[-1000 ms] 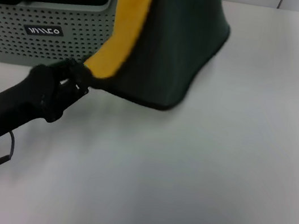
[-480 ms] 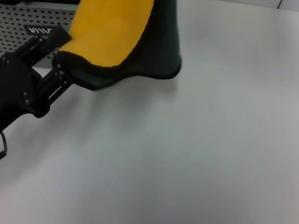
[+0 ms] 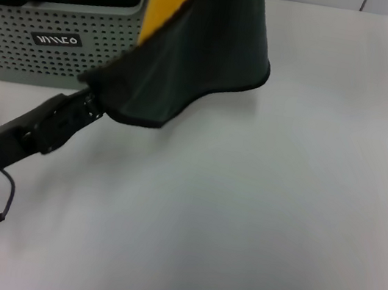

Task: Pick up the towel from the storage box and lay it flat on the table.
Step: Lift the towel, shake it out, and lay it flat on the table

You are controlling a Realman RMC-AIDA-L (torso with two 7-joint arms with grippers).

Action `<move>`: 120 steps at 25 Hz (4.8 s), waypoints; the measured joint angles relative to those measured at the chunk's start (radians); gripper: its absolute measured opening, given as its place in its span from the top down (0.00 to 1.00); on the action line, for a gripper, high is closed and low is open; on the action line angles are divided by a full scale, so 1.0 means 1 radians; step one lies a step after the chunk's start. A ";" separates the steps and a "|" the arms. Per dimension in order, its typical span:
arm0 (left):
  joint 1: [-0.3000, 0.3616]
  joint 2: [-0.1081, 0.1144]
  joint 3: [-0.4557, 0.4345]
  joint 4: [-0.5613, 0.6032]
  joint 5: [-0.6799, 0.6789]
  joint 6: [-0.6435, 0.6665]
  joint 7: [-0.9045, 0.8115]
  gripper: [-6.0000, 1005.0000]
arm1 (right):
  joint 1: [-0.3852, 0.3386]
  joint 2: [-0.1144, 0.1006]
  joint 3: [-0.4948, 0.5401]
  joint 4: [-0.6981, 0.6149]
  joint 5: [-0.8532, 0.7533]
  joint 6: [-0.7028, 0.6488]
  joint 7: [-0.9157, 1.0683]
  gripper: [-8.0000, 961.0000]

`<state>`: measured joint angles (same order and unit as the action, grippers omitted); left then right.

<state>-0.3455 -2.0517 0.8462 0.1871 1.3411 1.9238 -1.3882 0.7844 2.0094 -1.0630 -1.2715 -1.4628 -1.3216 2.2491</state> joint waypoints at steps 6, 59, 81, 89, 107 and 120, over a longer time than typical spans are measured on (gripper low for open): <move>-0.038 0.005 -0.002 -0.008 -0.025 0.001 -0.242 0.95 | -0.019 0.000 0.029 -0.001 0.001 -0.053 -0.010 0.98; -0.107 -0.058 -0.073 -0.464 -0.115 -0.027 2.511 0.56 | 0.201 0.015 -0.090 0.277 0.179 0.171 -0.002 0.98; -0.121 -0.058 -0.280 -0.518 -0.070 -0.023 2.564 0.57 | 0.314 0.019 -0.180 0.480 0.251 0.185 -0.028 0.98; -0.122 -0.058 -0.280 -0.518 -0.047 -0.067 2.566 0.57 | 0.304 0.017 -0.173 0.481 0.309 0.162 -0.035 0.98; -0.117 -0.058 -0.353 -0.518 -0.049 -0.090 2.569 0.57 | 0.303 0.018 -0.184 0.519 0.352 0.133 -0.039 0.98; -0.113 -0.057 -0.359 -0.519 -0.049 -0.096 2.562 0.60 | 0.291 0.016 -0.176 0.520 0.362 0.125 -0.039 0.98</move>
<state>-0.4589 -2.1091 0.4877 -0.3314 1.2923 1.8276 1.1743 1.0755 2.0257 -1.2393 -0.7516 -1.1004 -1.1965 2.2104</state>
